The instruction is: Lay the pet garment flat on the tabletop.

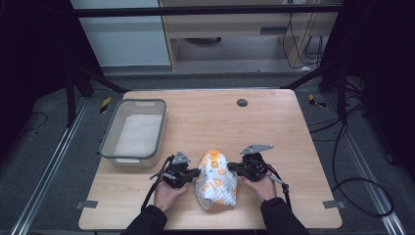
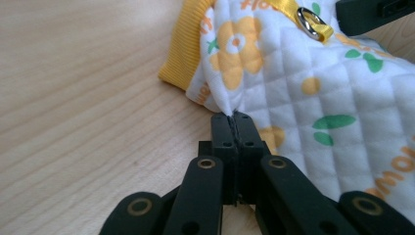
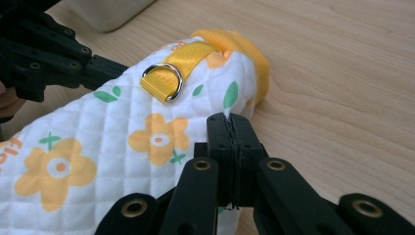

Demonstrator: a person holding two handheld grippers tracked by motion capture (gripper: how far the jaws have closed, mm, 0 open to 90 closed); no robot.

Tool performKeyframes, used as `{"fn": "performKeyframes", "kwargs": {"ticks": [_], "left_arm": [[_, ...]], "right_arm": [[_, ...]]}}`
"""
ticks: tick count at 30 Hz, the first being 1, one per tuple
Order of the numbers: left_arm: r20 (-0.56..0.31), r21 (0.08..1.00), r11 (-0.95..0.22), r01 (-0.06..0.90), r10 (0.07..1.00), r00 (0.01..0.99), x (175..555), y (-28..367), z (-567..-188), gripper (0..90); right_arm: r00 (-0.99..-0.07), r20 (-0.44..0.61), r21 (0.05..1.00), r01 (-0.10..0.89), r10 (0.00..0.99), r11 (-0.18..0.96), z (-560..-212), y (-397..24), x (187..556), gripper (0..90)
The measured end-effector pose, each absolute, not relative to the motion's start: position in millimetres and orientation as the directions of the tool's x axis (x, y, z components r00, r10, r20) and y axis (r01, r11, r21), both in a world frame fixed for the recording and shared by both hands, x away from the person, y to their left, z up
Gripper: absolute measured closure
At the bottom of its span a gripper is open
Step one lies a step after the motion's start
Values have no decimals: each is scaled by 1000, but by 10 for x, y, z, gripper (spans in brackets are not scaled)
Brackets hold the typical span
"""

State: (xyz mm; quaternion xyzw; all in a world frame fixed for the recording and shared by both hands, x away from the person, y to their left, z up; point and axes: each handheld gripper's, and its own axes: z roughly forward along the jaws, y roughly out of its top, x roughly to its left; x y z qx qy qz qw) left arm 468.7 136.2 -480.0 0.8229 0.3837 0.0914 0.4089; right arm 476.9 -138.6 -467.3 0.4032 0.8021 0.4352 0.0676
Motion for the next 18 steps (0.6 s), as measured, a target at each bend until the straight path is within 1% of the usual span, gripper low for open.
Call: {"fn": "performKeyframes", "kwargs": {"ticks": [6, 9, 14, 18], "left_arm": [[-146, 792, -342, 506, 698, 701, 4601, 1416, -4572, 899], [-117, 815, -336, 472, 702, 702, 4529, 1426, -4439, 899], [-75, 855, -328, 402, 689, 721, 4380, 1417, -4149, 899], [-7, 880, -333, 339, 705, 710, 4399, 1356, -3927, 899]], "right_arm": [[-675, 221, 789, 549, 704, 278, -4557, -1448, 4688, 893], [-677, 211, 816, 519, 705, 254, -4473, -1469, 4602, 893], [-685, 147, 876, 424, 713, 227, -4251, -1479, 4409, 892], [-668, 107, 916, 355, 736, 189, -4093, -1466, 4374, 891]]}}
